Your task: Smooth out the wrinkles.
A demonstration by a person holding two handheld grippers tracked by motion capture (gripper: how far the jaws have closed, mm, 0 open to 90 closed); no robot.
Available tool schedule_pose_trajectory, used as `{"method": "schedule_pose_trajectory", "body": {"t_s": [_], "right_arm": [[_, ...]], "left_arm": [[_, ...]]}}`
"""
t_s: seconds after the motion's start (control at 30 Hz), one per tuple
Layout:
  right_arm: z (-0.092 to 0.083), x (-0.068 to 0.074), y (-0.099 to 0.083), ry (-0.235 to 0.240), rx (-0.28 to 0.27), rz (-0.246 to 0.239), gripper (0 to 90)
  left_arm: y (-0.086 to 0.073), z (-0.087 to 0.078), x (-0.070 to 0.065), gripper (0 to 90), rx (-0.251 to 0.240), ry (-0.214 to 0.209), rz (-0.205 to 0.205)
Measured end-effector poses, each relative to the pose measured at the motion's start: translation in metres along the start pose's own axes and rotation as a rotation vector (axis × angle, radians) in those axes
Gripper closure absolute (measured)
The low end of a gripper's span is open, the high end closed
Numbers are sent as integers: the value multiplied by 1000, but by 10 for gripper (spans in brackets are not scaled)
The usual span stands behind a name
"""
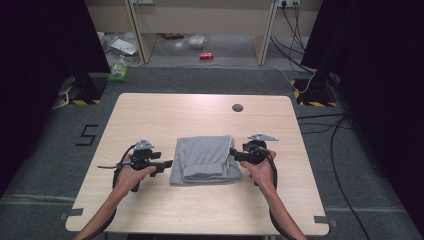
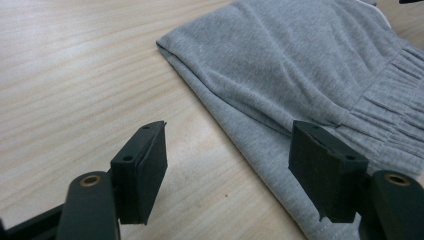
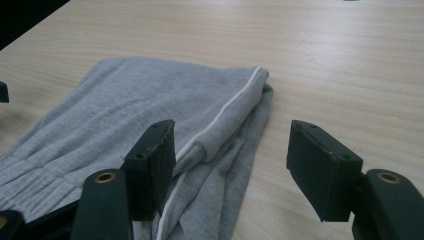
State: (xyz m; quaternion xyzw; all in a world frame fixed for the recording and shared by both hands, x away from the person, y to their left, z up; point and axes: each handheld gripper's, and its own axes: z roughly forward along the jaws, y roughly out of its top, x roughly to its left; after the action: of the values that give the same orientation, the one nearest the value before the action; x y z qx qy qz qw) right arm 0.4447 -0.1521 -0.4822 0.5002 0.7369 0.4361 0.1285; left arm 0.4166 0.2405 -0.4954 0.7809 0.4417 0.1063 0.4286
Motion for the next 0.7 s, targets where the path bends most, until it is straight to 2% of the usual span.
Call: {"method": "schedule_pose_trajectory", "body": {"t_s": [0.43,0.7], "right_arm": [[-6,9,-13,12,18,-26,352],[-10,16,-19,27,22,-42,349]], "left_arm": [[-16,-9,-15,293,12,-4,52],[-33,-19,-19,283,18,-10,58]]}}
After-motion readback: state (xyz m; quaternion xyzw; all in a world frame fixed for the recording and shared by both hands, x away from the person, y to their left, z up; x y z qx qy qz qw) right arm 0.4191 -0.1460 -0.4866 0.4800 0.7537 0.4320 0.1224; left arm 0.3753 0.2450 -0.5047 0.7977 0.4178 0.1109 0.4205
